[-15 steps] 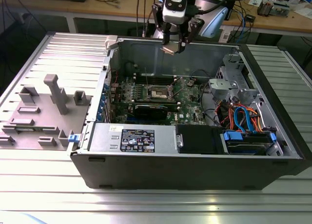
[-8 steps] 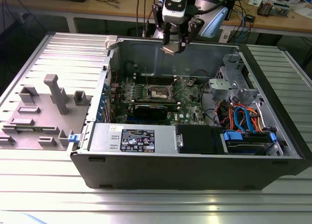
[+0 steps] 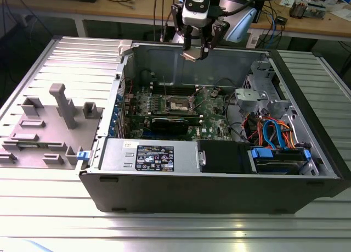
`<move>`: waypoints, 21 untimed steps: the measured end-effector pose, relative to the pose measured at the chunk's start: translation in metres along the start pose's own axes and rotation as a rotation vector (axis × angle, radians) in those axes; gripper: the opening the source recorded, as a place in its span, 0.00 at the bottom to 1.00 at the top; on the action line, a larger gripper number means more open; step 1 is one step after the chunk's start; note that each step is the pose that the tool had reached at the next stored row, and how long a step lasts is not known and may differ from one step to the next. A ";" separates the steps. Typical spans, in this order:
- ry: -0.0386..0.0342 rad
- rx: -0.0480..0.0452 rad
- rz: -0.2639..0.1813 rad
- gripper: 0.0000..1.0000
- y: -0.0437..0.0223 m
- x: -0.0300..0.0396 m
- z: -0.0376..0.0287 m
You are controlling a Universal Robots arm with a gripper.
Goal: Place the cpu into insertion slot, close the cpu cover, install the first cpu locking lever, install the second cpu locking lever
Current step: 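Place the cpu into insertion slot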
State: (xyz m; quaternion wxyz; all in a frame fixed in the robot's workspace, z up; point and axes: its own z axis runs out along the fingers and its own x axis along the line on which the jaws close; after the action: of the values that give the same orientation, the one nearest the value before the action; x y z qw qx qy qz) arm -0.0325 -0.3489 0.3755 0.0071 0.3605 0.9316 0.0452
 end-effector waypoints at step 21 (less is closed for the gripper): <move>-0.0015 -0.0003 0.017 0.54 0.0000 0.0000 0.0001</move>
State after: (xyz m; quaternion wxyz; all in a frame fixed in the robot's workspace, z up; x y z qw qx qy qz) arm -0.0325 -0.3489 0.3754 0.0075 0.3683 0.9286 0.0451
